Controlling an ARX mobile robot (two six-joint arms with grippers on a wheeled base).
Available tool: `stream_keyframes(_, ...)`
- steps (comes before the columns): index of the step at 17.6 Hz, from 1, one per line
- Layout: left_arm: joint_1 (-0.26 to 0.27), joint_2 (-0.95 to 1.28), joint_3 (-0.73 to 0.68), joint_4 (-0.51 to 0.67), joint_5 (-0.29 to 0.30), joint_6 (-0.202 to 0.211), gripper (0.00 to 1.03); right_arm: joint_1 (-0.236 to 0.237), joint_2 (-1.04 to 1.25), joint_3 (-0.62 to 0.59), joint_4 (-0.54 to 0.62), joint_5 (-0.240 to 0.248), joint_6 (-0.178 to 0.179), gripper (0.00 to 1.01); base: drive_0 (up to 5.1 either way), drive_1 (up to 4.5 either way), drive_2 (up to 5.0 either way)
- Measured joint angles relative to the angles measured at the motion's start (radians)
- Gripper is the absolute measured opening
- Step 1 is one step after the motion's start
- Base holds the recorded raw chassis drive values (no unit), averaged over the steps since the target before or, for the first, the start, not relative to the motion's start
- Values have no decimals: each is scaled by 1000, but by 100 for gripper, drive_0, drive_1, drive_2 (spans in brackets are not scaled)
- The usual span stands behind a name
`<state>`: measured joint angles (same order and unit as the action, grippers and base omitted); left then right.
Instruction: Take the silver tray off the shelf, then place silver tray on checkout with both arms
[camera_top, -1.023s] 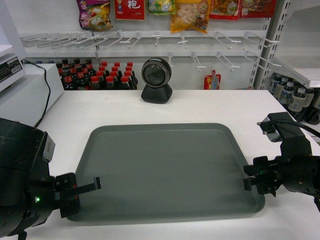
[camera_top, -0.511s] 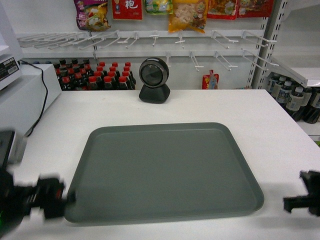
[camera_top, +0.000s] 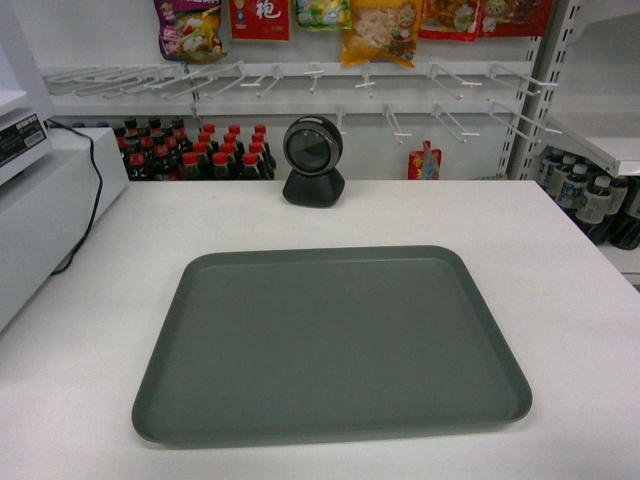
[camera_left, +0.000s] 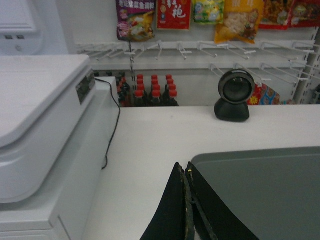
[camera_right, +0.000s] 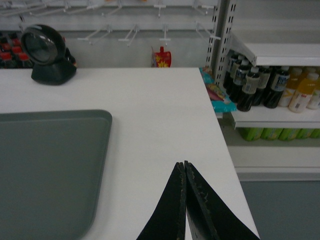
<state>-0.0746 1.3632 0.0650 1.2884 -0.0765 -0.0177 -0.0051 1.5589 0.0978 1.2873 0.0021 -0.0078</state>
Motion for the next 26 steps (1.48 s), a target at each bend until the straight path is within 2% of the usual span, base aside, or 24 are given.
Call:
stream_keyframes(1,47,-74,-23,-61,54,0,1,0,-75,-26,-1,0,0,2,0,0,0)
stream_keyframes(3,76,-194,-52,-170,69,0,1,0,-207,-56,-11,0,0,2,0,0,0)
stream_keyframes(4,76,-265,-55,-225,73,0,1,1,-279,-67,-61,-2,0,2,0,0,0)
stream_keyframes(6,76,-409,-56,-350,73,0,1,5,-424,-87,-192,-2,0,2,0,0,0)
stream_keyframes(8,76,-580,-54,-547,74,0,1,5,-565,-87,-306,-2,0,2,0,0,0)
stream_keyframes(9,75,-663,-54,-610,74,0,1,5,-641,-88,-377,-2,0,2,0,0,0)
stream_keyframes(11,75,-765,-54,-703,74,0,1,5,-834,-86,-588,-2,0,2,0,0,0)
stream_keyframes(14,75,-883,-55,-812,75,0,1,5,-989,-86,-732,-2,0,2,0,0,0)
stream_keyframes(19,75,-1041,-55,-967,75,0,1,5,-1173,-86,-906,-2,0,2,0,0,0)
stream_keyframes(26,75,-1184,-55,-1109,75,0,1,5,-1345,-86,-1072,-2,0,2,0,0,0)
